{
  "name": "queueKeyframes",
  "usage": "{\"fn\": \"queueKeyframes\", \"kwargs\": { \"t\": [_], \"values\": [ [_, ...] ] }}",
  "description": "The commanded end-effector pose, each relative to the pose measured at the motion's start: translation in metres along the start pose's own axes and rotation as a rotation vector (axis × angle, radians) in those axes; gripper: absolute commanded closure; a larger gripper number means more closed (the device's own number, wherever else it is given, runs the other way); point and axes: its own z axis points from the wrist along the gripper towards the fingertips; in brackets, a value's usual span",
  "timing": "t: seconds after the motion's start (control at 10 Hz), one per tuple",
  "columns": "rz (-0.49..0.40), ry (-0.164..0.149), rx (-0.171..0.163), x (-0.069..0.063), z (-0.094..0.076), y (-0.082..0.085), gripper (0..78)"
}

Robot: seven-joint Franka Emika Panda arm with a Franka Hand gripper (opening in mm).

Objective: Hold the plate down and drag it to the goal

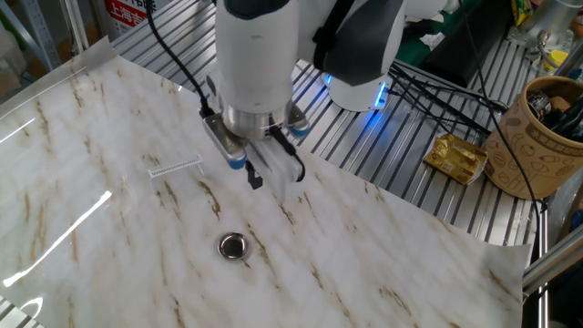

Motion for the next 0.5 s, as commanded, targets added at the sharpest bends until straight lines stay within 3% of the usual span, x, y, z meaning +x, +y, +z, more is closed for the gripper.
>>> {"fn": "queueKeyframes", "kwargs": {
  "t": [0.1, 0.2, 0.3, 0.5],
  "values": [
    [-0.036, -0.008, 0.006, -0.014, 0.013, -0.007, 77.6],
    [-0.036, -0.008, 0.006, -0.014, 0.013, -0.007, 77.6],
    [-0.049, -0.004, 0.0, -0.023, 0.028, -0.014, 77.6],
    [-0.044, -0.012, 0.0, -0.023, 0.047, -0.013, 77.6]
  ]
}}
